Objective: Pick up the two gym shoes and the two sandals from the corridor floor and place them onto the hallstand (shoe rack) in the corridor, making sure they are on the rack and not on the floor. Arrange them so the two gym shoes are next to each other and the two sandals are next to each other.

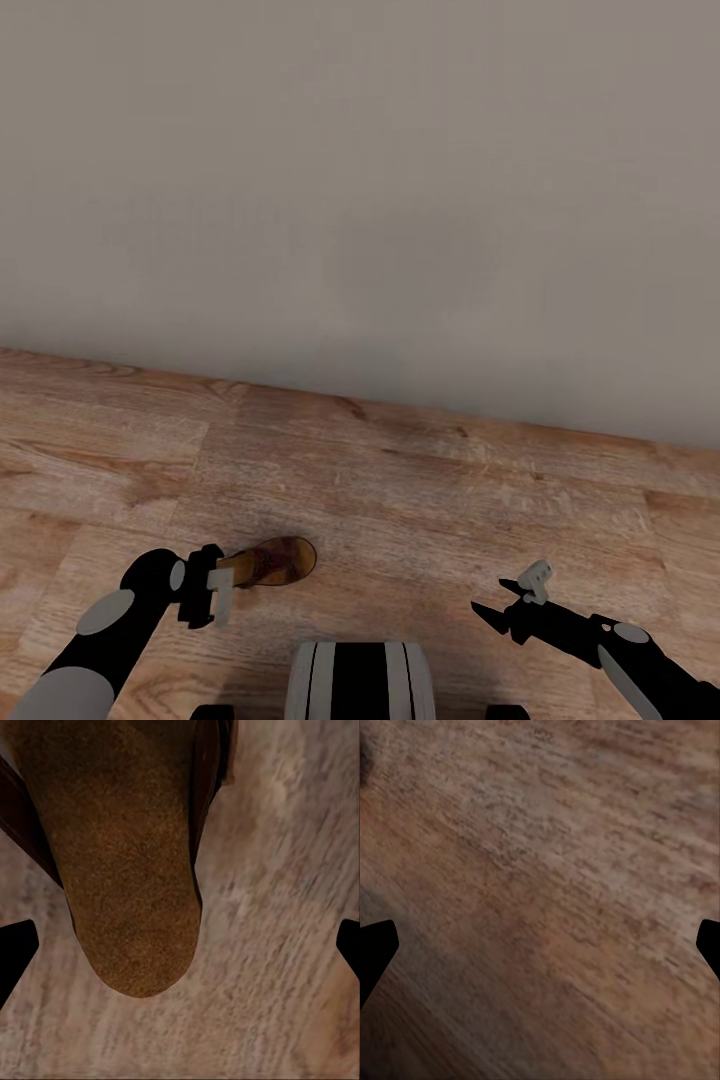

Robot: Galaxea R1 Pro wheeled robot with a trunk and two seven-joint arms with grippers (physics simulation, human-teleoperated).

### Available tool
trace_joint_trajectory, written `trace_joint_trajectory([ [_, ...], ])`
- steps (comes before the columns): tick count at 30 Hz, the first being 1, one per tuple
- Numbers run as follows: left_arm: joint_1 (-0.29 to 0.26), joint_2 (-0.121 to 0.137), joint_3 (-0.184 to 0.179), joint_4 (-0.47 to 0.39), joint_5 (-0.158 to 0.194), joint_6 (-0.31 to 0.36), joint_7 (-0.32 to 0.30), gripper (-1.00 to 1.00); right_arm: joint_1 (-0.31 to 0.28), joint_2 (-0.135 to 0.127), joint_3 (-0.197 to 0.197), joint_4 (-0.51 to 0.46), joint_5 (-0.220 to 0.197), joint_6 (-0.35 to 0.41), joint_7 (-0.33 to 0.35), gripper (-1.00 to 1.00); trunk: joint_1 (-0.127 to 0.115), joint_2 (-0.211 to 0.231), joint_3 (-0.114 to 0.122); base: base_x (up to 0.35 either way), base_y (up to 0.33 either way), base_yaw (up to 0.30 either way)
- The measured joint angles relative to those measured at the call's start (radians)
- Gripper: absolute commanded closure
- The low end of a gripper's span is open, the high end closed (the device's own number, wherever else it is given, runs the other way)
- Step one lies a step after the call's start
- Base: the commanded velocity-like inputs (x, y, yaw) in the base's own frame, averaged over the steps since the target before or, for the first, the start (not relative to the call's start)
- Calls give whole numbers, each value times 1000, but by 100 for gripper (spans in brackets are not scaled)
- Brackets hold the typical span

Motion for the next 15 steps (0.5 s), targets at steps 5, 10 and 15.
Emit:
trace_joint_trajectory([
  [5,0,1,4,0,-24,5,3,-100,0,0,0,0,0,0,0,-100,0,0,0,0,0,0],
  [10,-3,1,5,-2,-33,10,9,-100,0,1,0,0,0,0,0,-100,0,0,0,0,0,0],
  [15,-8,1,5,-2,-34,11,26,-100,0,1,0,0,0,0,0,-100,2,-1,-22,0,0,0],
])
